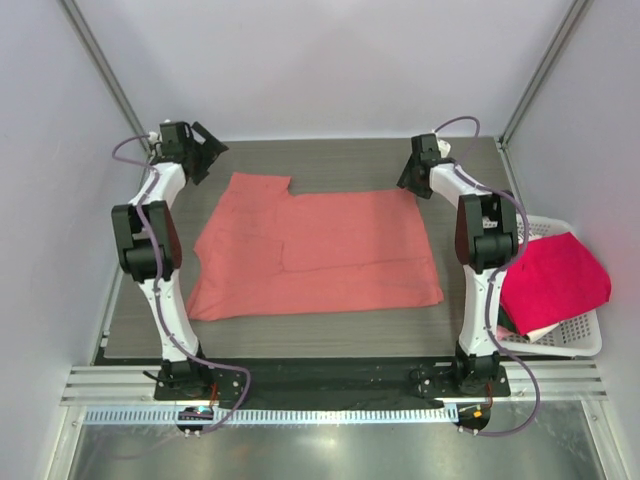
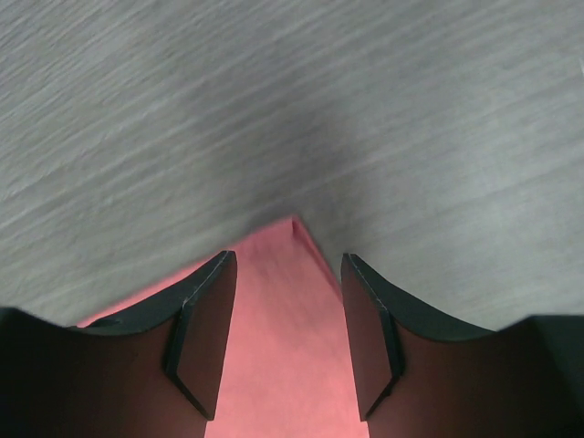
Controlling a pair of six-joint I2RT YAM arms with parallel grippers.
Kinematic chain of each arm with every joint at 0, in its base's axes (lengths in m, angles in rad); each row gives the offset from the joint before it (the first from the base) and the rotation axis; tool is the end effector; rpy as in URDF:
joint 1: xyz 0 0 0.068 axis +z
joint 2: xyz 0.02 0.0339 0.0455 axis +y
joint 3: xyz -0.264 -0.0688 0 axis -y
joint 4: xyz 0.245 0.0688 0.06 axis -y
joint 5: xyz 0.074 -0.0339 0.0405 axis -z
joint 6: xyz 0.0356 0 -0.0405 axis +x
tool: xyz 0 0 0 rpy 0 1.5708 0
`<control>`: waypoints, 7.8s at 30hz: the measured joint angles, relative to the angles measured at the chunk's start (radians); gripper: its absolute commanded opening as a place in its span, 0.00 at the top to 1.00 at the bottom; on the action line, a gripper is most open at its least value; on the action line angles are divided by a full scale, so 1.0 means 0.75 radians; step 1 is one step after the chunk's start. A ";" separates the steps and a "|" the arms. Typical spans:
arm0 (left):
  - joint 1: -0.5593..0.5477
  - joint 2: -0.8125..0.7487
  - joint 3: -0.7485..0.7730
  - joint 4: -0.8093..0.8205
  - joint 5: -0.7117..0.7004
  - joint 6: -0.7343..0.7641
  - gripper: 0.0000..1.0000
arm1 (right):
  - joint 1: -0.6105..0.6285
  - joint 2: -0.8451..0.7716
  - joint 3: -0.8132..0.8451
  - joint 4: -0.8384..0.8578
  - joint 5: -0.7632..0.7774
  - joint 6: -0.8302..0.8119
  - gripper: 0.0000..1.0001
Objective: Fold and stack the t-shirts
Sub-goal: Fold the tshirt
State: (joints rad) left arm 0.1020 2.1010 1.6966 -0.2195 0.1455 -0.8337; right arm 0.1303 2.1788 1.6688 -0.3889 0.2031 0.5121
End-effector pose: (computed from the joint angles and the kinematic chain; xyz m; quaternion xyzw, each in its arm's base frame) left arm 0.4890 0.0449 0.2362 -0.3707 0.8072 -0.2231 0.4015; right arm 0.4785 0.0555 0.1777 0.2110 0.9158 0.0127 0.3414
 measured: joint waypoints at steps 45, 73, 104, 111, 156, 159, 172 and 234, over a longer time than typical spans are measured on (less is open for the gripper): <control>-0.065 0.524 0.504 -0.170 0.126 0.231 0.98 | 0.009 0.123 0.096 0.061 -0.031 -0.076 0.99; -0.066 -0.166 -0.229 0.146 0.099 0.215 1.00 | -0.019 -0.079 -0.008 -0.053 -0.191 -0.052 0.99; -0.082 -1.094 -0.940 -0.048 -0.140 0.262 1.00 | -0.031 -0.616 -0.480 -0.100 -0.215 -0.051 0.99; -0.085 -1.254 -1.008 -0.151 -0.186 0.285 1.00 | -0.031 -0.699 -0.620 -0.090 -0.197 -0.051 0.99; -0.183 -1.126 -0.991 -0.453 -0.274 0.089 0.20 | 0.639 -0.695 -0.881 0.579 -0.635 0.117 0.50; -0.183 -1.052 -0.929 -0.447 -0.280 0.054 0.21 | 0.702 -0.493 -0.705 0.645 -0.710 0.136 0.50; -0.182 -0.643 -0.890 -0.368 -0.273 -0.152 0.27 | 0.841 0.122 -0.092 0.766 -0.939 0.199 0.50; -0.186 -0.493 -0.849 -0.382 -0.459 -0.182 0.34 | 0.869 0.370 -0.013 1.055 -1.405 0.071 0.34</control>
State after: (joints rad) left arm -0.0376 1.7309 1.0595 -0.5060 -0.1986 -0.9699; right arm 0.7822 2.4565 1.6588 0.4026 -0.8505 0.5655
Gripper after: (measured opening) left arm 0.664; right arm 0.672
